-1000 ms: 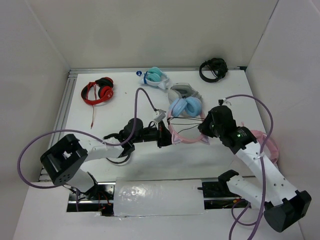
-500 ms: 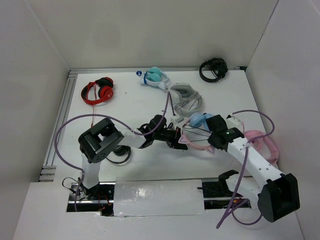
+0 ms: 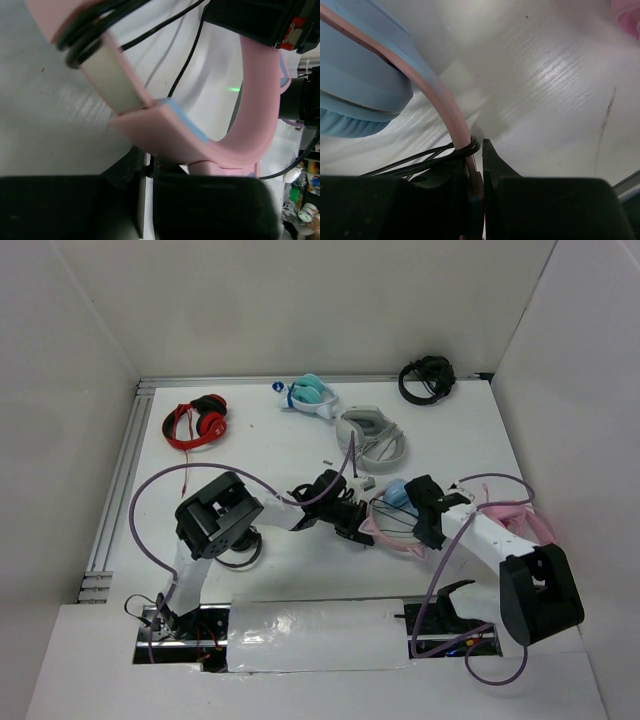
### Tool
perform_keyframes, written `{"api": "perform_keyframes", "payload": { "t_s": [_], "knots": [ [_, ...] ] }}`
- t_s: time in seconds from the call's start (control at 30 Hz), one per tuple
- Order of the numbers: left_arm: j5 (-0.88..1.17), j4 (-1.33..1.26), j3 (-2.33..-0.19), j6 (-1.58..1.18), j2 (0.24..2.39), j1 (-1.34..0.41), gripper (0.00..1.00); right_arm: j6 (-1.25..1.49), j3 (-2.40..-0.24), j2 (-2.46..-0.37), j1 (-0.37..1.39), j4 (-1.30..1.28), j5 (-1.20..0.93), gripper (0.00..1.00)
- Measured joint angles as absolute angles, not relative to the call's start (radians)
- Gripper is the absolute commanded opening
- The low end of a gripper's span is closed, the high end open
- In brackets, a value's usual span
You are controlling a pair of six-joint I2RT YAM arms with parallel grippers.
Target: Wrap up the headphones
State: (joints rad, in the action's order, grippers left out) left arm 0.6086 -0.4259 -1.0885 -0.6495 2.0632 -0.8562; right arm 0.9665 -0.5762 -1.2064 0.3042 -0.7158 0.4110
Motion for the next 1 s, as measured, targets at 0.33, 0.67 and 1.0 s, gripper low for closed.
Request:
{"api": "perform_keyframes", "payload": {
  "t_s": [0.33,0.67,1.0],
  "knots": [
    [0.563,-0.348,-1.032,-0.630,1.954,-0.835,0.87,1.038,-0.577,-1.245,0.375,-0.781,0.454,0.30],
    [0.527,-0.178,-0.987,-0.606,1.850,-0.870,0.99,1.089,-0.577,-1.210,0.419,-0.782,0.456,0.42],
    [0.424,-0.052,-0.891,-0.611,1.718,-0.872,0.99,1.095,-0.578,-1.177,0.425,-0.780,0.452,0.49]
  ]
}}
